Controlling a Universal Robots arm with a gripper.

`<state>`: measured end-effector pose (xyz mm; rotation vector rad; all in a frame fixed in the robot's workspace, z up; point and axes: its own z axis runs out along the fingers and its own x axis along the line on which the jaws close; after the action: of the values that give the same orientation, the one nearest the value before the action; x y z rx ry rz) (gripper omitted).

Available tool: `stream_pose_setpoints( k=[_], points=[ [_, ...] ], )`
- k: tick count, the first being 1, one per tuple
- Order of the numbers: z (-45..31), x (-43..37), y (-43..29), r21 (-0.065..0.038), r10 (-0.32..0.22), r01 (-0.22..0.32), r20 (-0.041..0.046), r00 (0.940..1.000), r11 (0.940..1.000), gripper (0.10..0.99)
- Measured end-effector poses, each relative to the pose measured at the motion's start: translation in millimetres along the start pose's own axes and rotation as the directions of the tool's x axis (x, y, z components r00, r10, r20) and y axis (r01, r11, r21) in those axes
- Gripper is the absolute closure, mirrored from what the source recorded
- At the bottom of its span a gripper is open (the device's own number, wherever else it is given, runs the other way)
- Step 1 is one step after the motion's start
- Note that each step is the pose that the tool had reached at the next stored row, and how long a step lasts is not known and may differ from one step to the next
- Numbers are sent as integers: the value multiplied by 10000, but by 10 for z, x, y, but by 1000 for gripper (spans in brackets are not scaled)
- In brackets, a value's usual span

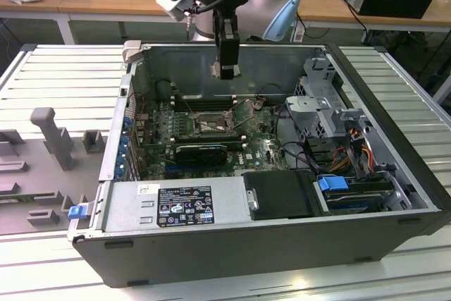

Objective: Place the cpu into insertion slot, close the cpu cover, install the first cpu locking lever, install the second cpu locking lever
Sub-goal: 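Place the cpu into insertion slot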

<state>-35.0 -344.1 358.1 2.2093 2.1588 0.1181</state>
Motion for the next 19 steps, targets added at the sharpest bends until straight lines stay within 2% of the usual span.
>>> stream_pose_setpoints(
  k=[8, 19],
  points=[
    [19, 0, -2, -14, 651, -651, 58, 9979, 9979, 557],
    [41, -1, -4, -41, 1556, -1555, 137, 9877, 9878, 557]
  ],
)
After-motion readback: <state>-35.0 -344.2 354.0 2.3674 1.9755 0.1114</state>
